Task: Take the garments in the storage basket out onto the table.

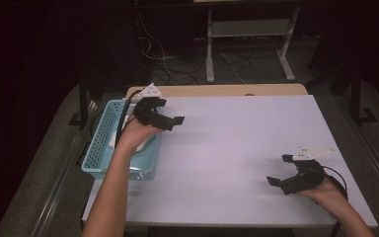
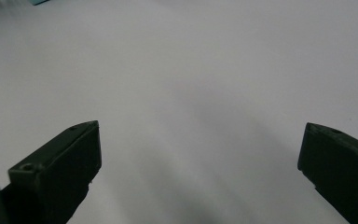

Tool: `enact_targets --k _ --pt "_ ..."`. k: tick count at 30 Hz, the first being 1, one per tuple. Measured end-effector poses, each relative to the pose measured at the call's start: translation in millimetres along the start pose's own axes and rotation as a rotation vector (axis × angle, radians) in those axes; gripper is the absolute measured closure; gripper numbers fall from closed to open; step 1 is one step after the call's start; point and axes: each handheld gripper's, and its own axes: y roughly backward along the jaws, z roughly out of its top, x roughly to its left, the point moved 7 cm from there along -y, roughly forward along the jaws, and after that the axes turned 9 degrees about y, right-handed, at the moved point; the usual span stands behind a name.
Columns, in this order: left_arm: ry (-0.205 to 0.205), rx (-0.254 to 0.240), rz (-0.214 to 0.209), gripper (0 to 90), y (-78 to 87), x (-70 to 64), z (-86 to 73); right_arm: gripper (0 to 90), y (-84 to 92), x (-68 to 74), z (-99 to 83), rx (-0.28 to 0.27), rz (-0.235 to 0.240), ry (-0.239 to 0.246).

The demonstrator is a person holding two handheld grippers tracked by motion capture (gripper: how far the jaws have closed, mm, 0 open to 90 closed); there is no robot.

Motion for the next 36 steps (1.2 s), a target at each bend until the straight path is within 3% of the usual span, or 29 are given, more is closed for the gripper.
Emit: enact_targets --k 15,27,36 --pt "0.004 0.008 0.053 0.0 -1.1 15.5 -2.2 0.0 -0.9 -0.4 -0.1 0.002 -0.004 0.002" --pt "0.028 -0.039 0.073 0.3 13.7 31.8 4.4 0.0 -0.9 -1.2 -1.6 -0.001 -0.006 -0.012" --pt "0.028 -0.044 0.101 0.2 21.4 42.8 5.6 0.0 -2.3 -4.9 -2.4 0.002 -0.024 -0.016"
